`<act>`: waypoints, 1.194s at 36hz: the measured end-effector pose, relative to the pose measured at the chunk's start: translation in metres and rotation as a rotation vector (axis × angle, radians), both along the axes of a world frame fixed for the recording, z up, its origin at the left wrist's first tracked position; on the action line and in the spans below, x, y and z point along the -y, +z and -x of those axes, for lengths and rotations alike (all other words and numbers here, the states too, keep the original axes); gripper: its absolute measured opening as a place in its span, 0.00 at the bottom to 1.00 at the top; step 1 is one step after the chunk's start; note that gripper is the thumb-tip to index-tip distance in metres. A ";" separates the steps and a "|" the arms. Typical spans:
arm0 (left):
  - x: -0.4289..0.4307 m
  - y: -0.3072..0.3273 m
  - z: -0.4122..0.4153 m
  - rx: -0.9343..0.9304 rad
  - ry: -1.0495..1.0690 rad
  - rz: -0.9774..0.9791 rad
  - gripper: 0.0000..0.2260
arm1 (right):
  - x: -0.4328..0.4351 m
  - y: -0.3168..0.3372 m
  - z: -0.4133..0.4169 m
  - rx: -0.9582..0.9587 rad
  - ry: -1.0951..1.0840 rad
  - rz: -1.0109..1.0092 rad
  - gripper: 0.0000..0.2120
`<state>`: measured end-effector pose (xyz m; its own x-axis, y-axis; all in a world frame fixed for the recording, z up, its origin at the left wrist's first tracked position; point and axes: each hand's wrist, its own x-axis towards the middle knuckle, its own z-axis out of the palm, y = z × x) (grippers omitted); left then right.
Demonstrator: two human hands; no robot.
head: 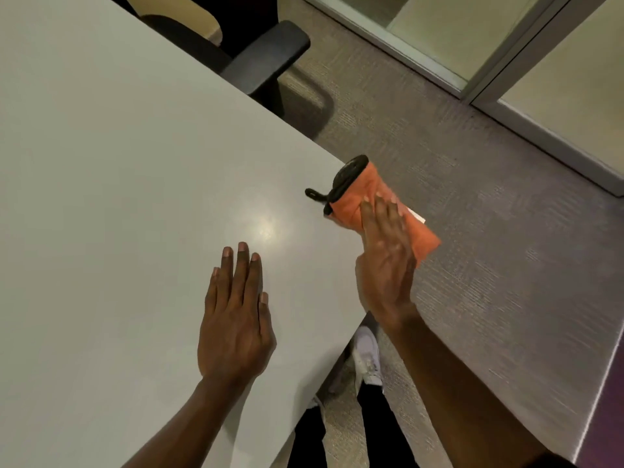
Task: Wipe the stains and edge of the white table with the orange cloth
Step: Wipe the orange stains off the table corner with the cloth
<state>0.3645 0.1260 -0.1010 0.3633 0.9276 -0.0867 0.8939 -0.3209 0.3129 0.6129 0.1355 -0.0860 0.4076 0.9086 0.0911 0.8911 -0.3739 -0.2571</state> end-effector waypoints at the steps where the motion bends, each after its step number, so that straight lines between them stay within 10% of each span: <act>1: 0.000 0.000 0.000 -0.004 -0.004 -0.002 0.29 | 0.011 -0.004 0.006 -0.005 0.001 -0.020 0.42; 19: -0.002 0.003 -0.005 0.014 0.023 -0.013 0.29 | -0.120 0.006 0.025 -0.114 0.332 0.084 0.39; 31: -0.002 0.000 -0.005 0.026 -0.001 -0.065 0.28 | 0.051 -0.004 -0.043 -0.134 0.097 -0.040 0.39; 43: -0.002 0.002 -0.007 0.020 0.023 -0.040 0.28 | -0.039 -0.009 -0.059 -0.145 0.080 -0.048 0.29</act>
<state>0.3719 0.1278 -0.0990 0.3432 0.9383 -0.0418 0.8948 -0.3131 0.3183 0.6723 0.1746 -0.0952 0.3464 0.9347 0.0801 0.8697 -0.2879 -0.4010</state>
